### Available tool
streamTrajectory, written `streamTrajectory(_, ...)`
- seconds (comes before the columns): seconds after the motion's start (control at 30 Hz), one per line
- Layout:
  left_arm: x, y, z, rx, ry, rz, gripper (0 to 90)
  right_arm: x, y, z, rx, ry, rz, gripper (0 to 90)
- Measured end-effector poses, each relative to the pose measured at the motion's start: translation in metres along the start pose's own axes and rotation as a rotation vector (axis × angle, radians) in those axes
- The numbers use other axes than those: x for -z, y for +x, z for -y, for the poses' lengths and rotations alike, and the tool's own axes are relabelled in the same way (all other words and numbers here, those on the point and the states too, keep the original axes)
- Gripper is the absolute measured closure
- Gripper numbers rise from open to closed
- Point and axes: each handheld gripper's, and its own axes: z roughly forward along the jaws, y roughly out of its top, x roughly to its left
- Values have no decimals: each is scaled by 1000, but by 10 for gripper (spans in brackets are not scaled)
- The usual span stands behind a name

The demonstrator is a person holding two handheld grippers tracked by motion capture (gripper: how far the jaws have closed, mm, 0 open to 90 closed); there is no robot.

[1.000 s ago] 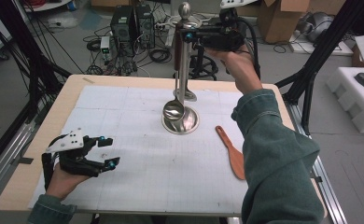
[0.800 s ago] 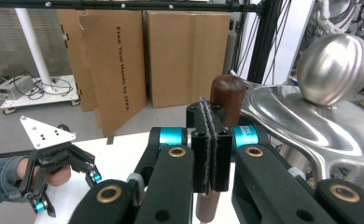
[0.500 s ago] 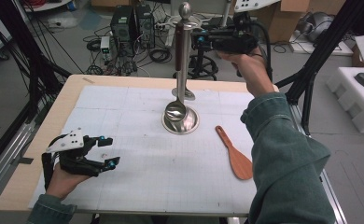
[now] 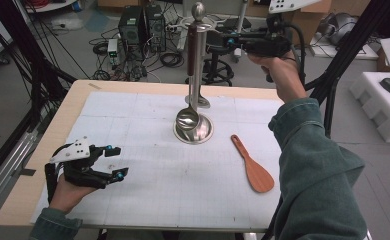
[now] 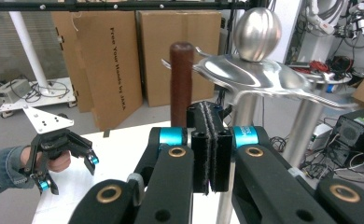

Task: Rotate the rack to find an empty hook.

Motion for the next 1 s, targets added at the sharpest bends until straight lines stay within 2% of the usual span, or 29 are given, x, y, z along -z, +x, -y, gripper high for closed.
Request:
streamTrajectory(0.2, -1, -1, 0, -1, 6, 0, 251, 7, -7, 2, -17, -15, 23, 900)
streamTrajectory(0.5, 0, 0, 0, 2, 4, 1, 251, -2, -15, 2, -26, -8, 23, 900)
streamTrajectory(1.0, 0, 0, 1, 4, 4, -1, 251, -8, -5, -3, 4, -3, 0, 900)
